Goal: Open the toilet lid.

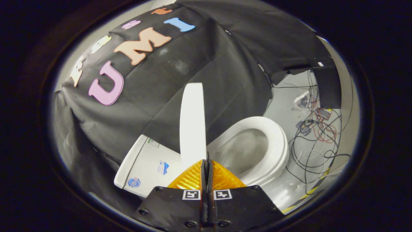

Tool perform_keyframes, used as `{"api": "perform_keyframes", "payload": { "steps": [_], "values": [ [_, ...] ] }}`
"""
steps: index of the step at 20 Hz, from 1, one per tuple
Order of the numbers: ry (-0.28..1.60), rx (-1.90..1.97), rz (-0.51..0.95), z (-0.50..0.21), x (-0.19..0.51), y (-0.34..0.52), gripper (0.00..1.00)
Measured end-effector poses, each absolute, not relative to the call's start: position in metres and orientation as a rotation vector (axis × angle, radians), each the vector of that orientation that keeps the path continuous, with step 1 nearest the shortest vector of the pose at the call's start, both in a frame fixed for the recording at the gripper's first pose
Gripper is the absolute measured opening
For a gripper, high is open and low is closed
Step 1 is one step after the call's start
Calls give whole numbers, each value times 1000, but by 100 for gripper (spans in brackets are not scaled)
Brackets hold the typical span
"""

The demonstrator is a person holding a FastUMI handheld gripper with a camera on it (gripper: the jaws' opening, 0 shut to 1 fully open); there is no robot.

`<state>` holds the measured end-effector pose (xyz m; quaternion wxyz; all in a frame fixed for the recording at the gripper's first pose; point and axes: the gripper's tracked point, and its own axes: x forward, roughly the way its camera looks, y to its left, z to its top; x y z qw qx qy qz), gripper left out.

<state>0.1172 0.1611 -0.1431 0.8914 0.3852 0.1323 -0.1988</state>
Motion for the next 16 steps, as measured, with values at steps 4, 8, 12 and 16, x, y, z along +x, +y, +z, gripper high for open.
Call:
{"api": "perform_keyframes", "payload": {
  "steps": [4, 8, 12, 16],
  "values": [
    [268, 762, -411, -131, 121, 168, 0],
    [268, 717, -408, -122, 125, 175, 0],
    [269, 681, -403, -113, 131, 182, 0],
    [270, 642, -384, -104, 136, 191, 0]
  ]
}}
